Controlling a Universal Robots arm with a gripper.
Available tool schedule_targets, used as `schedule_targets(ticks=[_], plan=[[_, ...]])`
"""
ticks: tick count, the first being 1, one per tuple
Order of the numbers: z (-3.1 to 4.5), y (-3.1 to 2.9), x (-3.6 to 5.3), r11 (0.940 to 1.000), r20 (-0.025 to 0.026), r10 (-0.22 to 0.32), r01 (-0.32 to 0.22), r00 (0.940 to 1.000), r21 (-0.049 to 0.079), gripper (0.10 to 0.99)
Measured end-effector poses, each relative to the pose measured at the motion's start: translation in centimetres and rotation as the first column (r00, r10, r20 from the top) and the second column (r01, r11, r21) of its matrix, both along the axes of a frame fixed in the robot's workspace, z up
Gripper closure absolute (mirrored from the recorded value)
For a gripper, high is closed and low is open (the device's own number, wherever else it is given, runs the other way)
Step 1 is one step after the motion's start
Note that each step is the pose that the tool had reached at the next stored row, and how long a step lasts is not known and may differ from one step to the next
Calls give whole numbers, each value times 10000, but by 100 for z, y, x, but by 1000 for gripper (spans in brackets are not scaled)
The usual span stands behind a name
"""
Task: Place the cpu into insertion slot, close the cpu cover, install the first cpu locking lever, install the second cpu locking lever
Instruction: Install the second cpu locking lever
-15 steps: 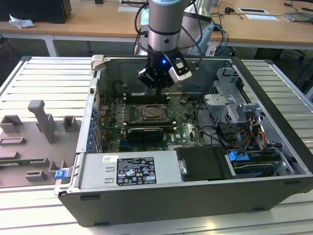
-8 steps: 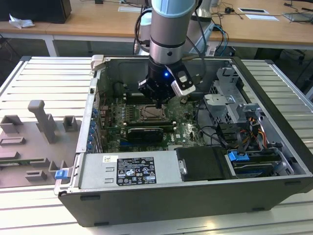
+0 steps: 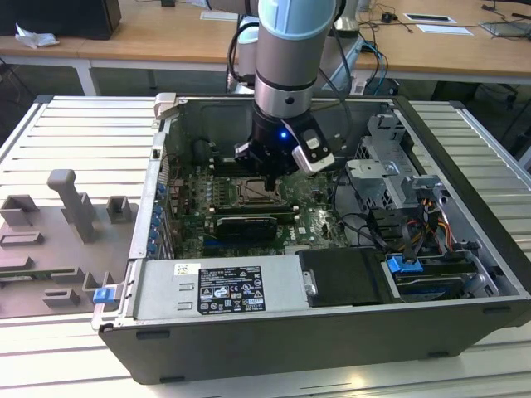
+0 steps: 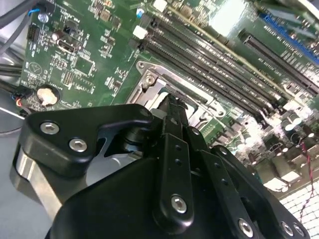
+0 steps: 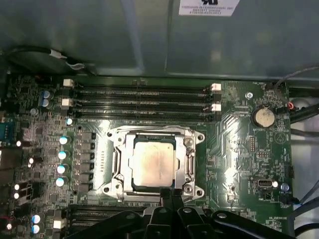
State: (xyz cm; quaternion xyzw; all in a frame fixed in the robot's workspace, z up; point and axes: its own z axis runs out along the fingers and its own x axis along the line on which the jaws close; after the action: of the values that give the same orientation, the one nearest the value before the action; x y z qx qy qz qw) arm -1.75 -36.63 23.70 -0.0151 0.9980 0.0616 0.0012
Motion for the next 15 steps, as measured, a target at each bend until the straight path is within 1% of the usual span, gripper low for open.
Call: schedule_targets(ticks=[1,3,4,6,9,10,11,12,15], plan=[[-3,-14,0,10000,1,0,0,10000,9,980],[-12,-82,0,10000,0,0,0,10000,59,980],[-13,-103,-2,10000,0,1,-1,10000,72,980],[-17,-125,-30,9999,-1,-1,1,10000,102,980],[-27,-139,-114,9999,0,8,-8,10000,148,980],[-32,-142,-157,9999,0,14,-14,10000,163,980],[-36,-143,-223,9999,0,15,-15,10000,172,980],[-44,-143,-270,9998,1,15,-15,10000,177,980],[-77,-145,-283,9998,1,18,-18,10000,191,980]])
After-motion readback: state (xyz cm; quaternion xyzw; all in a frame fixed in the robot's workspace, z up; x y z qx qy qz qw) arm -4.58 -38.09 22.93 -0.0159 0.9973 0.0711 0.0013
